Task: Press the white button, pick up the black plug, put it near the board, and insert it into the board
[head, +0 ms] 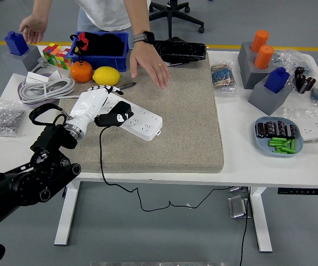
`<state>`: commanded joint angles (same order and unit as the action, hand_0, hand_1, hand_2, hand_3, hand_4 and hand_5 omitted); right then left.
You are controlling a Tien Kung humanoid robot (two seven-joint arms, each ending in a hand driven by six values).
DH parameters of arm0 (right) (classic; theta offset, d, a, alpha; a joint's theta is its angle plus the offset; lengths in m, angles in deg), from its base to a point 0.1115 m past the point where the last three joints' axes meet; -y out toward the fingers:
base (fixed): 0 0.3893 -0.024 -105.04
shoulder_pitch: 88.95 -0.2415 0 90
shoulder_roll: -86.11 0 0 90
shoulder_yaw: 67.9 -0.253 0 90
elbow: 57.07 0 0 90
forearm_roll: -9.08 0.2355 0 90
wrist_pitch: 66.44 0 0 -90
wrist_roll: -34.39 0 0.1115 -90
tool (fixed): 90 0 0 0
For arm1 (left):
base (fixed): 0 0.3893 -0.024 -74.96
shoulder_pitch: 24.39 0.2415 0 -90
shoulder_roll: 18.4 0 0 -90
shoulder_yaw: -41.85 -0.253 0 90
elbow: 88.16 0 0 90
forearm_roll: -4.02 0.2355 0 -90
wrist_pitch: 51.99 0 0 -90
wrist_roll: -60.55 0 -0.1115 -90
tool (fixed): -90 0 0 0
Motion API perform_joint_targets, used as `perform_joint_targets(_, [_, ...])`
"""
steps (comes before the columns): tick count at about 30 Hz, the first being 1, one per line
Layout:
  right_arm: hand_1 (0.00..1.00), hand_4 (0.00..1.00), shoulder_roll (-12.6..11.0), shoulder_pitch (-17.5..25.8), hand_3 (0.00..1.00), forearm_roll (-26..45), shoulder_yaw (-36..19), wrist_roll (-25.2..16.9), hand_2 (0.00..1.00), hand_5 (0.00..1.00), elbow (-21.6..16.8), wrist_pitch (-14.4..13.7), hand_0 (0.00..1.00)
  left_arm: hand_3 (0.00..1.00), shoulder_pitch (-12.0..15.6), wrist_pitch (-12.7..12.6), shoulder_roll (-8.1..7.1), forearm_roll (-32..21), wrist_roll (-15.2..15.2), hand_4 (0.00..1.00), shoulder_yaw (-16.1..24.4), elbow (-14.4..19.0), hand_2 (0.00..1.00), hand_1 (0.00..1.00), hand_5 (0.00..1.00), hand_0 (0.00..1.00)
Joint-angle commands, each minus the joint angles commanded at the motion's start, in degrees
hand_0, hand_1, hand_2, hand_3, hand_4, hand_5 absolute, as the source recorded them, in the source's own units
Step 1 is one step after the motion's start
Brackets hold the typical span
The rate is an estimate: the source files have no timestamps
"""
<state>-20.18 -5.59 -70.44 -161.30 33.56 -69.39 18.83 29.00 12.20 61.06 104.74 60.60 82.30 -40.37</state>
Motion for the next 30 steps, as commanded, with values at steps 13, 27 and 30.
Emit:
perform_joint_targets(13, [0.587,0.631,-0.1,-0.1,0.575,0.2,-0.1,0.0,0.583,0.317,0.0,0.1,0.680,0.721,-4.6,4.4,-0.58,-3.8,2.7,0.632,-3.6,-6.5,0.310,0.342,0.106,0.576])
perform_joint_targets(27, [0.587,0.631,-0.2,-0.1,0.575,0.5,0.0,0.1,0.583,0.318,-0.2,0.2,0.681,0.679,-9.7,13.2,-1.53,-2.5,9.0,0.002,-6.0,-7.7,0.209,0.219,0.002,0.459])
perform_joint_targets(30, [0.587,0.631,-0.2,0.0,0.575,0.5,-0.3,0.1,0.583,0.318,-0.2,0.2,0.680,0.700,-10.6,14.1,-1.50,-1.9,9.9,0.002,-8.0,-8.6,0.204,0.200,0.002,0.444])
